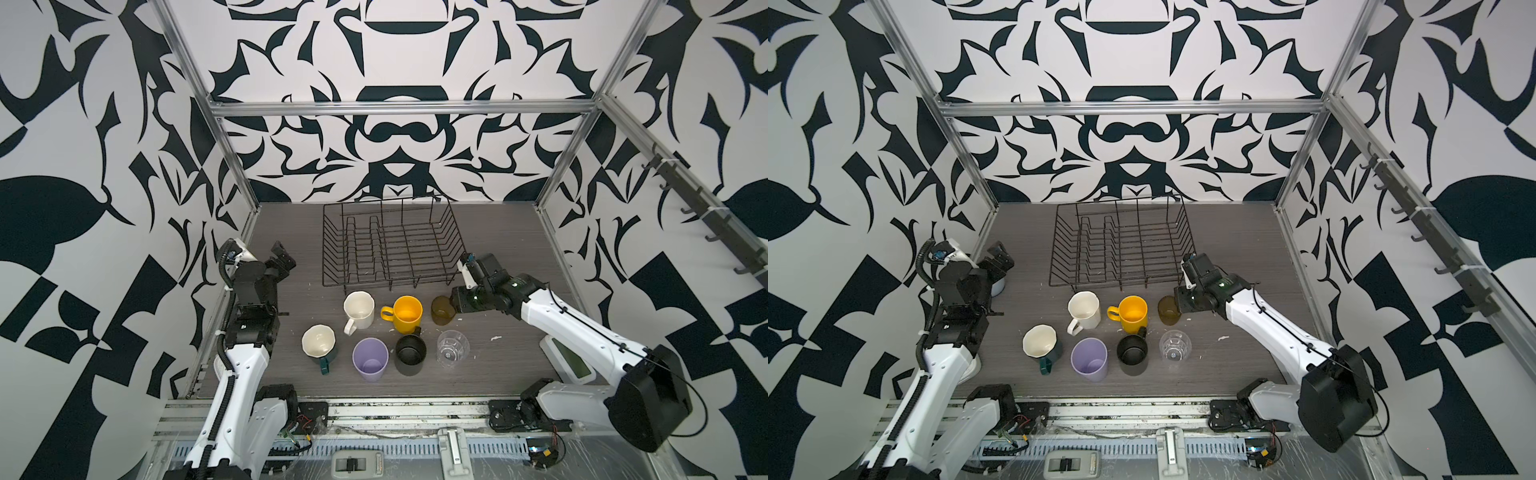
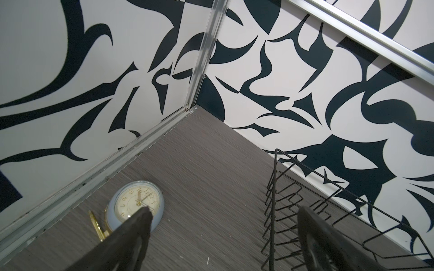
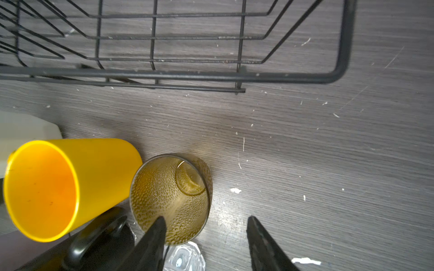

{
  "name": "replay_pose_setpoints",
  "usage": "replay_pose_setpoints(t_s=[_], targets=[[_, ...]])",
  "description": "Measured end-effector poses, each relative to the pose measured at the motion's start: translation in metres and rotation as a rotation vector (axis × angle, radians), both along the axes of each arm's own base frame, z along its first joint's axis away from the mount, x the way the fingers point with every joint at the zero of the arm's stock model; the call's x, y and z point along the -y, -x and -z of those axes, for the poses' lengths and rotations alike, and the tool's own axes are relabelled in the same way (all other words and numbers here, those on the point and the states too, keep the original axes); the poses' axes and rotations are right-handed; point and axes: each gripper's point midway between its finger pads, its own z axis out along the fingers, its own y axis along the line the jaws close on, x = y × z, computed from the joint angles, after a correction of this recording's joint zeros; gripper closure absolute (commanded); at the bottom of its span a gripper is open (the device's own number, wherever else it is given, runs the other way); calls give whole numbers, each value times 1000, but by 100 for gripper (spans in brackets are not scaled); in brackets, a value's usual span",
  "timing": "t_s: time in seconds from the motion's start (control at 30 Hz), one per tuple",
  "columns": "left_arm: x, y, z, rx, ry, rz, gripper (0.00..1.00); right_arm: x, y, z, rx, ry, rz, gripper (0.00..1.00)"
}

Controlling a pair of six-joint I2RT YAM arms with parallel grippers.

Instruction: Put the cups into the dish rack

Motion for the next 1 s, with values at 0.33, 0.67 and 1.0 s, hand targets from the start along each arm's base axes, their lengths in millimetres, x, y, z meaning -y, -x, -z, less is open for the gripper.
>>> replay_pose_setpoints(t_s=[0.33, 0.67, 1.0], targets=[[3, 8, -8, 27, 32, 13, 1, -5, -7, 30, -74, 20, 31, 55], [4, 12, -13, 48, 43, 11, 1, -7, -10, 51, -104, 33, 45, 74], [3, 12, -14, 54, 59, 8, 1, -5, -7, 54, -114, 56, 35, 100]])
